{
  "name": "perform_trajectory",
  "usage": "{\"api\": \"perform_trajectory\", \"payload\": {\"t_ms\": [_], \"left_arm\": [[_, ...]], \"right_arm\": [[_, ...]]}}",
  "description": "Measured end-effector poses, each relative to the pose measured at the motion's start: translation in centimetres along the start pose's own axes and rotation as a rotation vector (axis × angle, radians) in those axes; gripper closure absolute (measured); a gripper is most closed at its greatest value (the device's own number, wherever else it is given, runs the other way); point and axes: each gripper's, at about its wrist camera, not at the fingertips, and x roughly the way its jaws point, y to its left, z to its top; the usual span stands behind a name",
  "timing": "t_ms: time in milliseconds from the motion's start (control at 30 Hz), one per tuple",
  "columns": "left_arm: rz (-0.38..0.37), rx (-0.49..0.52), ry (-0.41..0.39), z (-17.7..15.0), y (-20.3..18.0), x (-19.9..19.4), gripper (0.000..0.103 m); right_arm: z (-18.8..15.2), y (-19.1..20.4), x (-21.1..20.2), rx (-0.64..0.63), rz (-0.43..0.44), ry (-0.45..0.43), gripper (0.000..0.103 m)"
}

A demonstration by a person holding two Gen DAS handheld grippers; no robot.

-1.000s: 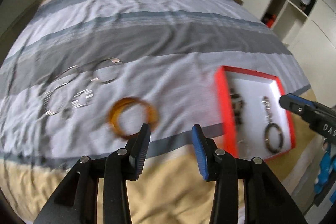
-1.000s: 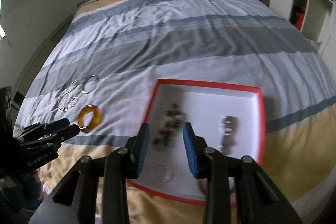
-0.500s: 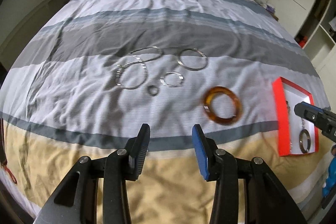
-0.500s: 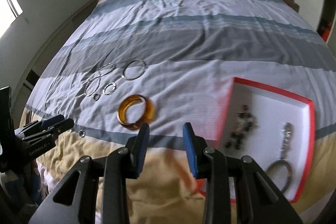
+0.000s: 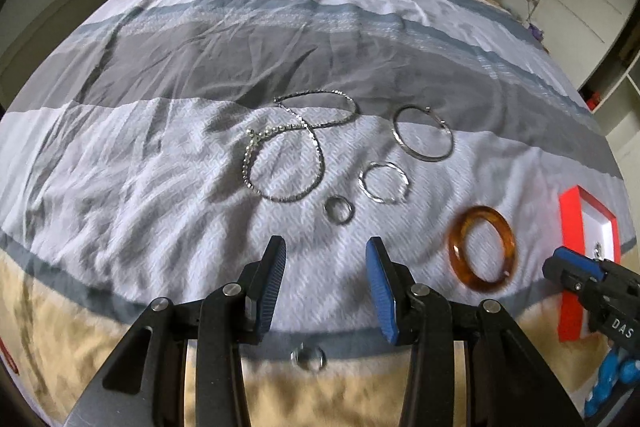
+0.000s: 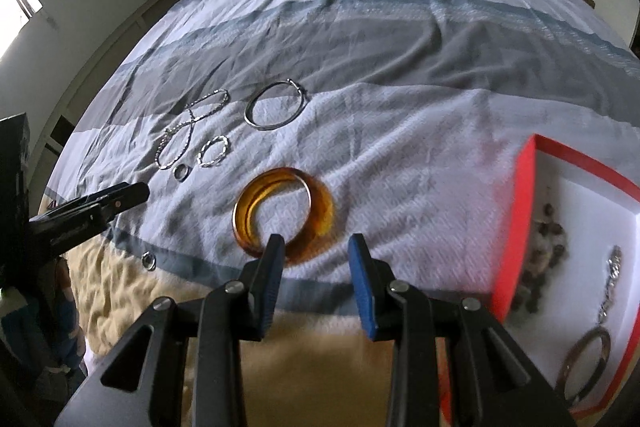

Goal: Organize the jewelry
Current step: 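Grasp the small silver ring with the left gripper while the right gripper grasps the amber bangle, then carry the ring and amber bangle into the red box and release them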

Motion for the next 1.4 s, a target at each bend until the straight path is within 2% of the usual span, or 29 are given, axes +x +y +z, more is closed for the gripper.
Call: {"api": "perform_trajectory", "payload": {"t_ms": [367, 533, 667, 900, 967, 1000, 1067, 1400], "left_arm": [[-0.013, -0.010, 0.054, 1.2, -0.4, 4.4, 0.065], [-0.016, 0.003, 0.059, 1.7, -0.8, 5.3, 0.073], [-0.022, 0.018, 0.067, 1.9, -1.0, 5.7, 0.083], [-0.028, 0.027, 0.062, 1.5, -1.3, 5.3, 0.083], [-0.032, 0.024, 0.059, 1.5, -1.3, 5.0, 0.083], [-0.033, 0.024, 0.058, 1.4, -1.4, 4.9, 0.083], [-0.032, 0.022, 0.056, 1.3, -1.5, 4.5, 0.083], [-0.028, 0.036, 0.040, 0.3, -2.1, 2.0, 0.083]], "right_arm": [[1.4, -0.8, 2.8, 0.010, 0.025, 0.026, 0.071], [1.1, -0.9, 4.2, 0.022, 0.027, 0.054, 0.071], [1.0, -0.7, 5.0, 0.023, 0.027, 0.063, 0.071], [1.3, -0.4, 6.1, 0.028, 0.024, 0.073, 0.072], [1.3, -0.4, 6.1, 0.031, 0.024, 0.072, 0.074], [1.4, -0.4, 6.1, 0.029, 0.021, 0.073, 0.083], [1.3, -0.6, 6.1, 0.039, 0.024, 0.074, 0.090], [0.6, -0.5, 3.8, 0.035, 0.037, 0.047, 0.093]]}}
